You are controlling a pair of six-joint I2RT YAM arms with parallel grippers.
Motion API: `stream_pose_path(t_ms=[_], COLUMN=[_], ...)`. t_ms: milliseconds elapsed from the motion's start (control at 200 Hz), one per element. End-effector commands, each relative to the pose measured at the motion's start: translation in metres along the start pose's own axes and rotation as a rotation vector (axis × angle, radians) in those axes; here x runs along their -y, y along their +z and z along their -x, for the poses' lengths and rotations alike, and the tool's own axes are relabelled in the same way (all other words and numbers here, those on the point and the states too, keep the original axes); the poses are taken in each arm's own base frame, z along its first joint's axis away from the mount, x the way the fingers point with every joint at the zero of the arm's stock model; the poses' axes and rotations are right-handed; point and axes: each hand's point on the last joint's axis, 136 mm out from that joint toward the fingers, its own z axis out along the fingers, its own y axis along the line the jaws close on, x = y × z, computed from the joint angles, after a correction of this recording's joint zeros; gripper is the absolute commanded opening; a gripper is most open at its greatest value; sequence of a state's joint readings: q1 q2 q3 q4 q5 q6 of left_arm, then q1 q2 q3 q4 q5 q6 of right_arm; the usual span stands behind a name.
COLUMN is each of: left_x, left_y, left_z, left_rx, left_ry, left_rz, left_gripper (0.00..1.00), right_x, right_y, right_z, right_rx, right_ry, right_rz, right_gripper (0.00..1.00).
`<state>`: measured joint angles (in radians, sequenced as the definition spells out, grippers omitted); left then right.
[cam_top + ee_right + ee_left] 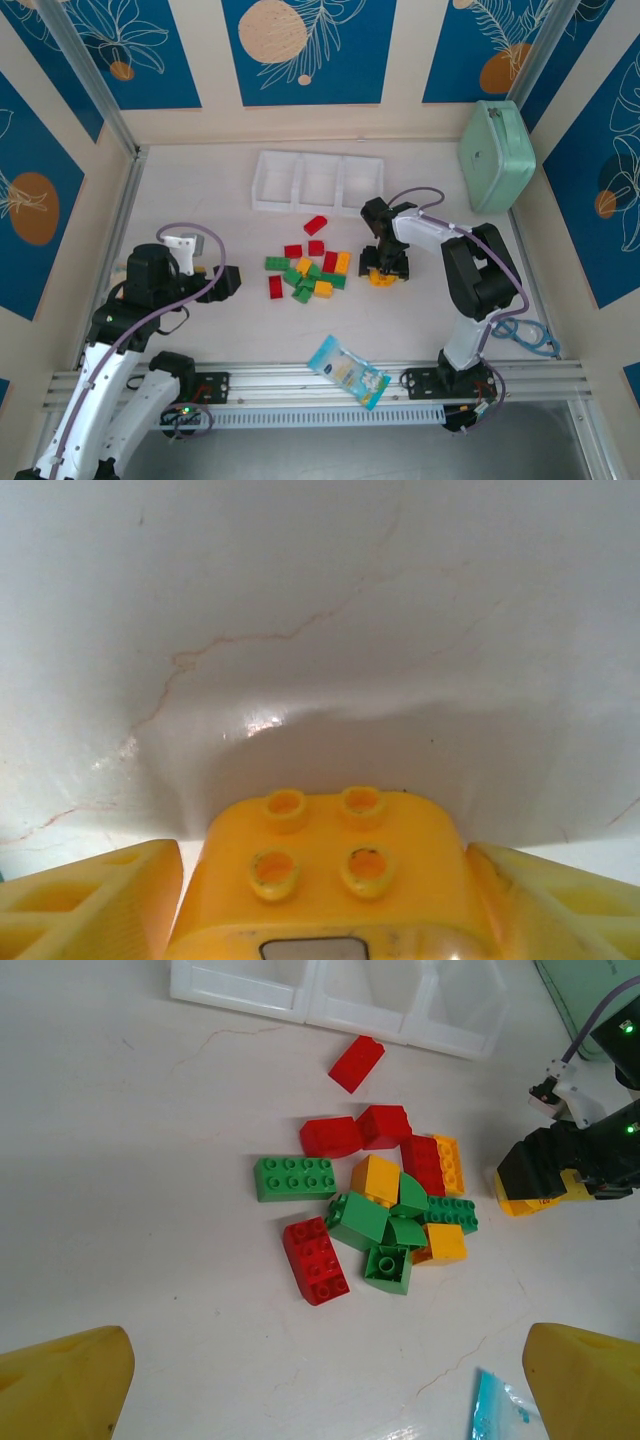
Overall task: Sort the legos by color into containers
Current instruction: Pick up the lego from the center of the table.
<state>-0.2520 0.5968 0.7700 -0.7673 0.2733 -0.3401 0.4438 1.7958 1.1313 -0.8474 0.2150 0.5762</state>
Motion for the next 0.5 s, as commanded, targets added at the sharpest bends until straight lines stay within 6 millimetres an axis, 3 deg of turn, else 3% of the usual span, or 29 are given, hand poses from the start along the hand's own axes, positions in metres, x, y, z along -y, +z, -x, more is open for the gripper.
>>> stream_pose_path(t_ms=[0,135,270,375,495], left_x=[0.0,-0.003,-0.002,-0.001,0.001], left_y=[0.001,0.002,0.001,0.002,0.005], left_z=[0.0,0.0,0.0,0.0,-0.001], left_rx=[0.005,0.004,0.006,0.002,-0.014], left_ry=[-0.002,-0.008,-0.007,-0.006,-0.005], left_rz=[-0.002,0.013,0.011,0.0,-0.012], left_gripper=[0.99,1.0,0.99,0.99,1.0], right_x=[0.001,-0.003,-0.014,-0.026,-0.046], right_y=[0.001,-0.009,-0.038,-0.067,-0.101], right_z=[-0.001,-0.002,0.003,0.021,0.055], right_rx=[0.0,0.018,0.092,0.189,0.289], right_ry=[-0.02,-0.035,-0.061,-0.067,-0.068], right_rz=[-0.015,-0.009,0.015,0.064,0.157], right_gripper=[0.67,0.6,0.56,0.54,0.52])
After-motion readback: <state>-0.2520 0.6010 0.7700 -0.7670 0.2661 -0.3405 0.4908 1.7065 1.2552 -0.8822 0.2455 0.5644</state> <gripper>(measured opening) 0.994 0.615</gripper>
